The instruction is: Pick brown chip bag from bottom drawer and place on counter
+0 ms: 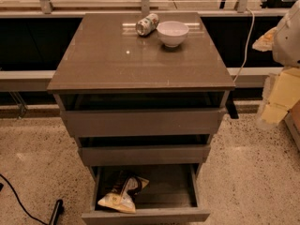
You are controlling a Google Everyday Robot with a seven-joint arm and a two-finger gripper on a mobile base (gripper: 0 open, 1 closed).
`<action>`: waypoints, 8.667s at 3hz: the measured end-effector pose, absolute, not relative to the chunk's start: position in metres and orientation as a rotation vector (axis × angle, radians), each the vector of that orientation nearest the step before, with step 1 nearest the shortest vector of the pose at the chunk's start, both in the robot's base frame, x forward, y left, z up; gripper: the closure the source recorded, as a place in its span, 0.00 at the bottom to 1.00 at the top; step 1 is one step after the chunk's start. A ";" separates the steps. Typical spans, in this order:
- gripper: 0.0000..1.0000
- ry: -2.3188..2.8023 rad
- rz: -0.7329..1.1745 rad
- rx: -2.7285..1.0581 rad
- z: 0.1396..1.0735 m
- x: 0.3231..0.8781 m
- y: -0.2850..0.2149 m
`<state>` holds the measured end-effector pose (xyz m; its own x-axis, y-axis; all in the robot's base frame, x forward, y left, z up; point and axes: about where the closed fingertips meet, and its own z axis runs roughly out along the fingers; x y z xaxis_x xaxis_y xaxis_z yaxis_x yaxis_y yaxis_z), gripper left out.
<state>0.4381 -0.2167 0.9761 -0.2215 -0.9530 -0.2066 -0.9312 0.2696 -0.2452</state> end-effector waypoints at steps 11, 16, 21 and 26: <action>0.00 0.779 0.108 -2.852 0.678 0.512 0.051; 0.00 0.056 0.078 -2.903 0.523 0.529 0.104; 0.00 -0.127 -0.042 -2.896 0.353 0.514 0.116; 0.41 0.268 -0.032 -2.918 0.196 0.542 0.110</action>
Offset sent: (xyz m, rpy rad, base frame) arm 0.0614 0.1206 -0.0612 -0.0451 0.0491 0.3461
